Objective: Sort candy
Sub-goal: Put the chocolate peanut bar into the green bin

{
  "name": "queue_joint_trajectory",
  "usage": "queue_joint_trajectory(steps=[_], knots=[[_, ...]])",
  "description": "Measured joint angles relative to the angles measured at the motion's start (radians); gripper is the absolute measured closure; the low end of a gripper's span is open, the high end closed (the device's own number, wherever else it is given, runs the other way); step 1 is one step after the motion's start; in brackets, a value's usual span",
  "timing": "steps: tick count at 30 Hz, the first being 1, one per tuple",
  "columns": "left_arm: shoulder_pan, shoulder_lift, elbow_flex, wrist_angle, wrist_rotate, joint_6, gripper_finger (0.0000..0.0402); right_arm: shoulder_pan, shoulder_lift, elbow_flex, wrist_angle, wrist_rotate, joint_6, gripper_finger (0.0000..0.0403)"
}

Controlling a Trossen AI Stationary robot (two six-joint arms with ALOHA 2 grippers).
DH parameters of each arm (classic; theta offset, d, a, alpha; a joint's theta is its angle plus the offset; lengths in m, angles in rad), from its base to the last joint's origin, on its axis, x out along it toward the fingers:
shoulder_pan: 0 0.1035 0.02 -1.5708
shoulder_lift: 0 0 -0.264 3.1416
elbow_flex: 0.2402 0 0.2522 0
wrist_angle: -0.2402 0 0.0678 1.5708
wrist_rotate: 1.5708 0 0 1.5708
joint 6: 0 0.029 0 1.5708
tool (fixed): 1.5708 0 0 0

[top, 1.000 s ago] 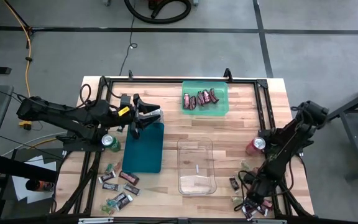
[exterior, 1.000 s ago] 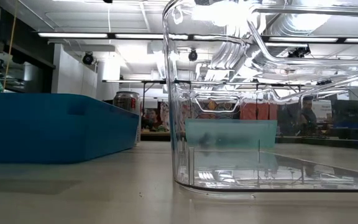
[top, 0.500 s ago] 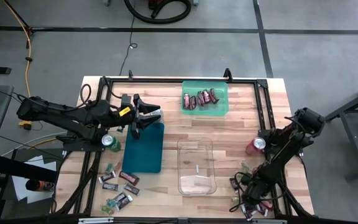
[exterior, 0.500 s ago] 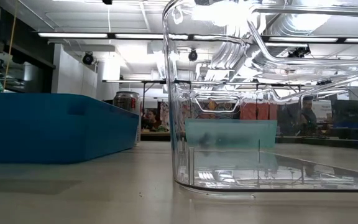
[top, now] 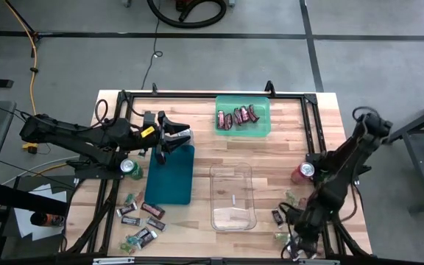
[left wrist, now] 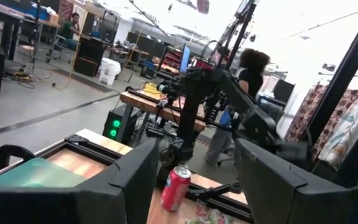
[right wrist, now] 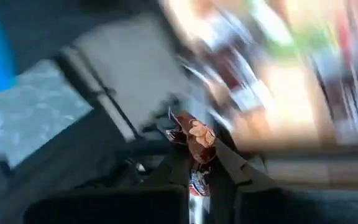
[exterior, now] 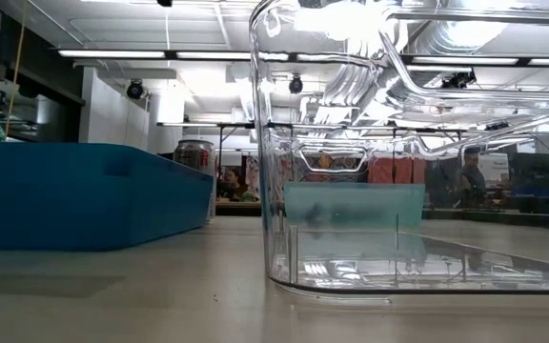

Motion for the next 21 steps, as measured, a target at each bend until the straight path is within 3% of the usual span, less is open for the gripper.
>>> queue_joint_trajectory(steps=[6, 12, 16, 21], knots=[[0.0, 0.0, 0.0, 0.0, 0.0, 0.001, 0.0202, -0.192, -0.026, 0.114, 0.0, 0.416, -0.501, 0.0394], [0.0, 0.0, 0.0, 0.003, 0.0, 0.022, 0.0202, -0.48, -0.031, 0.191, 0.082, 0.648, -1.0, 0.039], [0.0, 0.0, 0.0, 0.025, 0.0, 0.027, 0.0202, -0.66, -0.064, 0.225, 0.193, 0.696, -1.213, 0.0389], [0.0, 0.0, 0.0, 0.024, 0.0, 0.027, 0.0202, -0.8, -0.151, 0.23, 0.252, 0.58, -1.328, 0.0389]])
